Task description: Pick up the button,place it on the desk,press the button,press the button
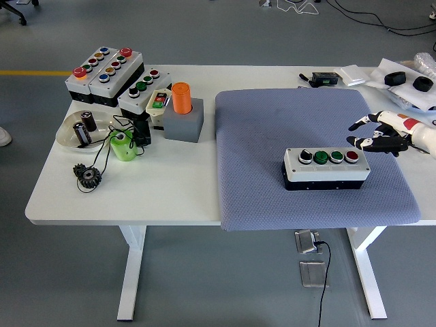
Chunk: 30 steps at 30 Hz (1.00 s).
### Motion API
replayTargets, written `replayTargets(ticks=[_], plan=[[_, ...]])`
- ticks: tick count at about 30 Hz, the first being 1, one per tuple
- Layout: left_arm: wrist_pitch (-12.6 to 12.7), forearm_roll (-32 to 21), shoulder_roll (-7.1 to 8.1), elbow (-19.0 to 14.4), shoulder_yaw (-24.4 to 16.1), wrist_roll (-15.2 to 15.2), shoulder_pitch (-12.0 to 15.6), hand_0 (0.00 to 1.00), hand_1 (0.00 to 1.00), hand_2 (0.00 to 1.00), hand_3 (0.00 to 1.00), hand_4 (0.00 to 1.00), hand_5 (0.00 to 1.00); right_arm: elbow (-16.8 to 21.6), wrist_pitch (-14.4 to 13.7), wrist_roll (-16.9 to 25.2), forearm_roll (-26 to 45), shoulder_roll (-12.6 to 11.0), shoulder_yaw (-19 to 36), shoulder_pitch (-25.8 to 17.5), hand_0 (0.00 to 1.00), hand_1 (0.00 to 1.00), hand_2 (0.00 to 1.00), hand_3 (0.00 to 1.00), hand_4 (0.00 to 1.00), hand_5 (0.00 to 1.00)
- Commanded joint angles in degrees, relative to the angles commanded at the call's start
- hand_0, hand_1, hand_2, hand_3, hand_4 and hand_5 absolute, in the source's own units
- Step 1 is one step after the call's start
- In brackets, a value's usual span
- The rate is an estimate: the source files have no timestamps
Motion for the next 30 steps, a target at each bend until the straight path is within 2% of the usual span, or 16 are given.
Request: replayTargets(ticks=[21, 30], plan=[[0.4, 0.8, -0.08, 0.0, 0.5, 0.5, 1.3, 0.654, 0.702, 0.725, 0.503, 0.316, 0.951, 0.0, 0.0, -0.4, 0.3, 0.1, -1.3, -0.8, 0.116, 0.002, 0.079, 0.774, 0.681, 0.623], [0.3, 1.2, -0.08, 0.0, 0.8, 0.6, 1.7, 0.654, 0.702, 0.725, 0.502, 0.315, 0.950, 0.1, 0.0, -0.5, 0.4, -0.4, 0.0, -1.5, 0.116, 0.002, 0.080, 0.774, 0.681, 0.629]])
